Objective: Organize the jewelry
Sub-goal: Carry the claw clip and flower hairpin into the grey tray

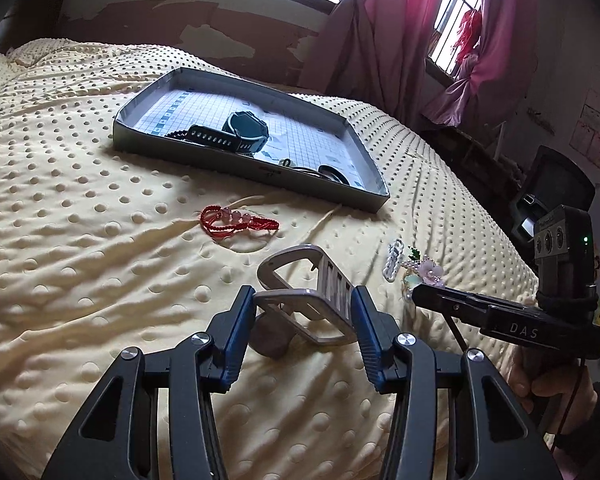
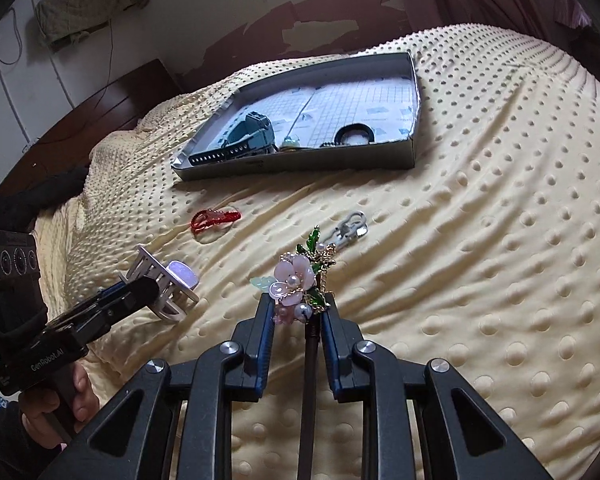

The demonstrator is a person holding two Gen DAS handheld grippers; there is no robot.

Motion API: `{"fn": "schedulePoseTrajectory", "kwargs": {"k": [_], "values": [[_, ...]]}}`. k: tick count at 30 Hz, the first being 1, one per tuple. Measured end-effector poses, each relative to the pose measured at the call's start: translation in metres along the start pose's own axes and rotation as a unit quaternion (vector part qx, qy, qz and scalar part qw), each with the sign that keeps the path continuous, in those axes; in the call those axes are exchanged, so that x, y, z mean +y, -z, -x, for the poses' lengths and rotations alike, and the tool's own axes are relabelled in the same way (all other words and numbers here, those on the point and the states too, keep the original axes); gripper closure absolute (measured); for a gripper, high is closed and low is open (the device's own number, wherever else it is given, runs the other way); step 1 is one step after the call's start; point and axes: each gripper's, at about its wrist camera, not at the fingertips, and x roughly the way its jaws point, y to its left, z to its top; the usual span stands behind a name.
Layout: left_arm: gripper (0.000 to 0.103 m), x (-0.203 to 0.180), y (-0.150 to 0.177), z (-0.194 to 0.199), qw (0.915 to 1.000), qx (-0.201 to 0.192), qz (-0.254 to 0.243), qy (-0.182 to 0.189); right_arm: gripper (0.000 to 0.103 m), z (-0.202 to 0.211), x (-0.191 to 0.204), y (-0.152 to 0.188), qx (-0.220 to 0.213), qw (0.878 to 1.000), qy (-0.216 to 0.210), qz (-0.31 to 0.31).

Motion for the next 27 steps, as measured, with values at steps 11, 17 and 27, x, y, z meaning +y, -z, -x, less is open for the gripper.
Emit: {"fn": "schedulePoseTrajectory", "kwargs": {"k": [11,17,27], "values": [[0.060,-0.012,-0.009,0.011,0.9997,-0.020,-0.013,-0.006,0.082,0.021,-0.001,-0.006,-0.045,0.999,-0.022,-0.002],[0.060,-0.012,-0.041,0.007,0.9992,-0.038,0.002,-0.014,0.082,0.029,-0.004,-0.035,-0.079,0.996,-0.031,-0.006],[0.060,0.022,-0.154,-0.035,0.9982,-0.055,0.013,-0.023,0.082,-0.020,-0.008,-0.164,-0.077,0.996,-0.028,0.031]]}}
